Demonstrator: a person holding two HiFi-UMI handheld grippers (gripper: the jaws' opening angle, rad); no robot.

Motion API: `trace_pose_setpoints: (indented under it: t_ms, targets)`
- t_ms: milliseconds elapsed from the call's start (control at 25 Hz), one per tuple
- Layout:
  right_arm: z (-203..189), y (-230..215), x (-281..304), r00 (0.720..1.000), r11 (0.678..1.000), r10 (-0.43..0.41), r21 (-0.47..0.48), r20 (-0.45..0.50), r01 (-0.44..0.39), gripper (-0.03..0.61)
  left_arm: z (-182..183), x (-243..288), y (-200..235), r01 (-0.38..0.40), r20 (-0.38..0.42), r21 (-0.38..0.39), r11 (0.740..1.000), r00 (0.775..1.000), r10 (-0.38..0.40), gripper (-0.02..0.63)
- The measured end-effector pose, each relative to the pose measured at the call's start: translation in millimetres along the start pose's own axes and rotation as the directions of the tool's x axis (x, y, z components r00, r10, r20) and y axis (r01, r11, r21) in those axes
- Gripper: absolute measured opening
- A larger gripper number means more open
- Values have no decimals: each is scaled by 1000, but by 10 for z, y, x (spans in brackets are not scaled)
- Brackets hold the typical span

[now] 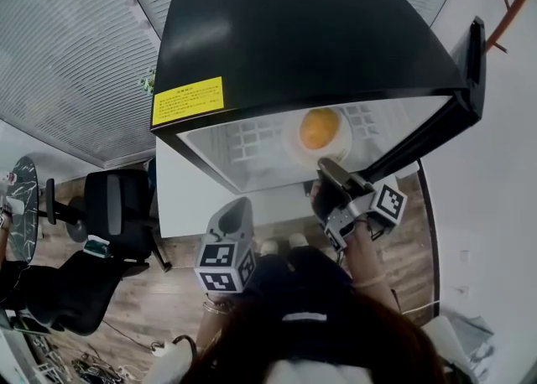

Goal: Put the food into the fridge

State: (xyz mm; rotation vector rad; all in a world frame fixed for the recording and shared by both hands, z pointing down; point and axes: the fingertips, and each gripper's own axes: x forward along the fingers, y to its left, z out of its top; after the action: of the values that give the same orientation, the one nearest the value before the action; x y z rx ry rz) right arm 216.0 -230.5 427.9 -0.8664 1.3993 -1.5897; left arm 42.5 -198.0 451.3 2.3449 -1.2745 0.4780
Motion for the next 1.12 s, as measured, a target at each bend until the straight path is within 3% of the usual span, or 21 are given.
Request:
trace_pose_setpoints:
  t_ms: [1120]
  targets:
    - [130, 25, 225, 1000, 1000, 7, 19, -18, -6, 31, 11, 32, 97, -58, 0, -31, 998, 998, 58, -2]
